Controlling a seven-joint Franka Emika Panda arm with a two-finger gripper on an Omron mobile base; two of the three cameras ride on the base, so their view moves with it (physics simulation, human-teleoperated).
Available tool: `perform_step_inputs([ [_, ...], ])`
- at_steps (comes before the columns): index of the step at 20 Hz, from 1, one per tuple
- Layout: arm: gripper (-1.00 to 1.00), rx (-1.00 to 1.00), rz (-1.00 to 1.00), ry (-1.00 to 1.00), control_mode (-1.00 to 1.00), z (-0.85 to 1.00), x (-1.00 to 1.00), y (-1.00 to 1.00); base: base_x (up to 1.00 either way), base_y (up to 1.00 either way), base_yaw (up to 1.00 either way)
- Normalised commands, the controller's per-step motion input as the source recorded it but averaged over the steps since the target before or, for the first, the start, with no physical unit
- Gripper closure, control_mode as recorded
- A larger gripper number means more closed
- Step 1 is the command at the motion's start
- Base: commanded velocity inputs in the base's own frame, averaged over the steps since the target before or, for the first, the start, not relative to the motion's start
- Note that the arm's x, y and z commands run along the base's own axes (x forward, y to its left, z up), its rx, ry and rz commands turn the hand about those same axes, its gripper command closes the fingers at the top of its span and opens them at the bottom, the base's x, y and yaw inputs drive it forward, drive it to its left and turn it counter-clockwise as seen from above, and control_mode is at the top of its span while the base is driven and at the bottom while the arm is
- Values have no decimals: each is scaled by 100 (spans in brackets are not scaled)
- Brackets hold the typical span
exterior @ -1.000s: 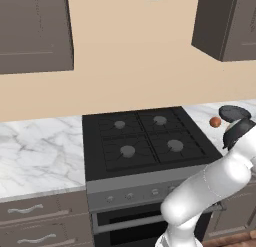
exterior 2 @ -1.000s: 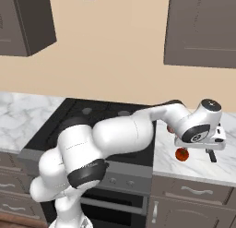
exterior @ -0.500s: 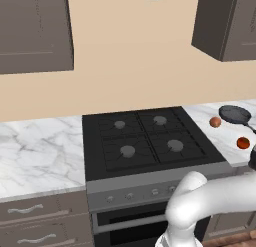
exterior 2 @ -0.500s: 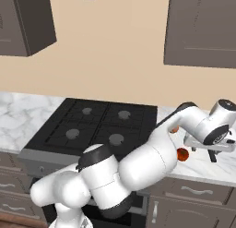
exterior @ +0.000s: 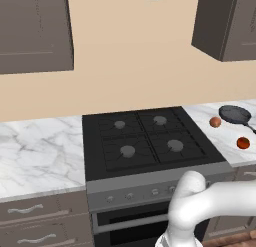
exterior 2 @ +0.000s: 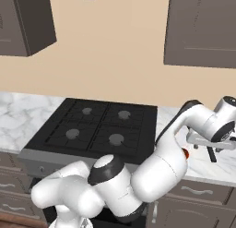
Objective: Place the pan on the front left burner on the stove. Then place the tomato and the onion in the pan and turn on the front left burner.
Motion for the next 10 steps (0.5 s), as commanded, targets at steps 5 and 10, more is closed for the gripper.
perform_step_inputs([
  [5,-100,0,0,0,-100,-14,24,0,0,0,0],
  [10,-100,0,0,0,-100,-27,29,0,0,0,0],
])
